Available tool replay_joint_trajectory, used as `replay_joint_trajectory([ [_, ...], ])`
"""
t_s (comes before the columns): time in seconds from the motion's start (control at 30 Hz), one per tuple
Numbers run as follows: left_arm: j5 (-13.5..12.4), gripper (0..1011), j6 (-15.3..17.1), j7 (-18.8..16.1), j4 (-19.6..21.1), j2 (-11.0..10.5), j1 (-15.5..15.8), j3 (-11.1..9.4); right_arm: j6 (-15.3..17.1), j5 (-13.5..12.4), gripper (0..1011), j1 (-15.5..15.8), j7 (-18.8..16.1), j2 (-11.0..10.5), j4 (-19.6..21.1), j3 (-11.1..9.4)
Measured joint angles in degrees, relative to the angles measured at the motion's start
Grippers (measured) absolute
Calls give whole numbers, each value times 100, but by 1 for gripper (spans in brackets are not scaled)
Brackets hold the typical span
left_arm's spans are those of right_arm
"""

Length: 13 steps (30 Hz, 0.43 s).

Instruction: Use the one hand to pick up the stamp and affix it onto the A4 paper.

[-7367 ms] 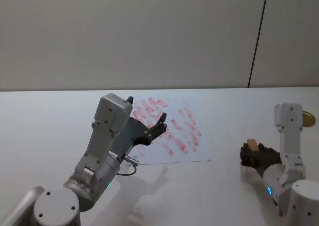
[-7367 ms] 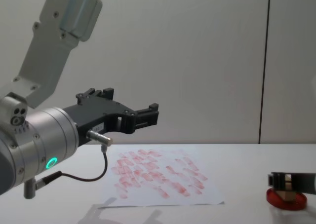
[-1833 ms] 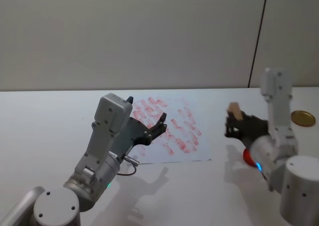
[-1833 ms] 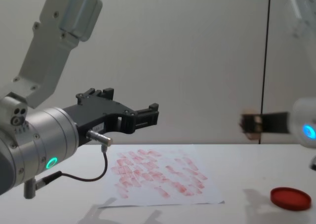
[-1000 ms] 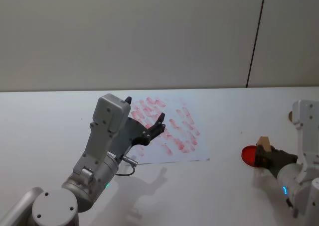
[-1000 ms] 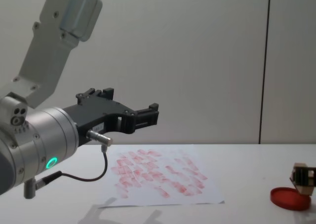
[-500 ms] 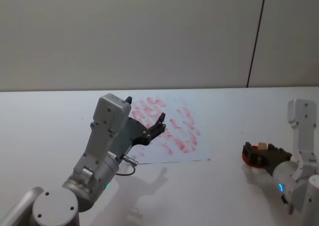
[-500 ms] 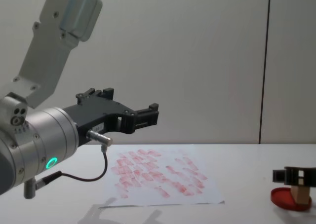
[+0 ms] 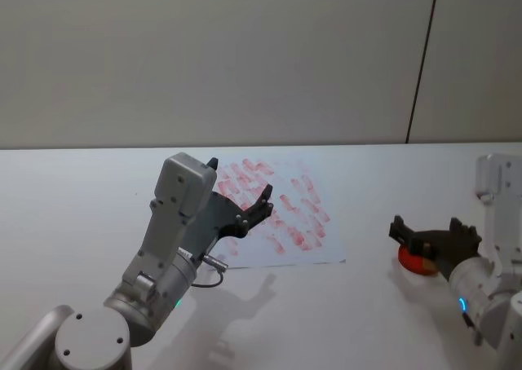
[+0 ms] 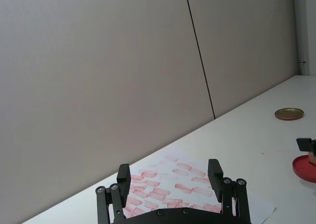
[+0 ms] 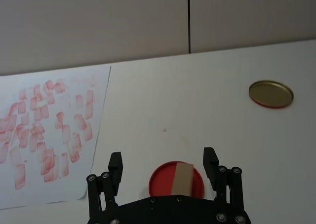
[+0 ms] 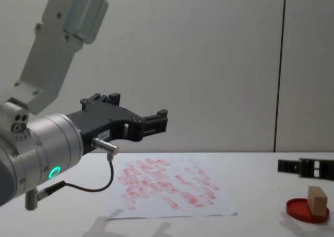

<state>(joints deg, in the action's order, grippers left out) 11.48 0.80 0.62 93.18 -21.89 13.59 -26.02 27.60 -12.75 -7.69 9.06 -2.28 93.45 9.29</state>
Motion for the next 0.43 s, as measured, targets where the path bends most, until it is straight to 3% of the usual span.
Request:
replay_joint_trajectory([
  [0.43,0,993,0,0,0,0,0,0,-468,322,1001,366,-118,-106,554,71],
])
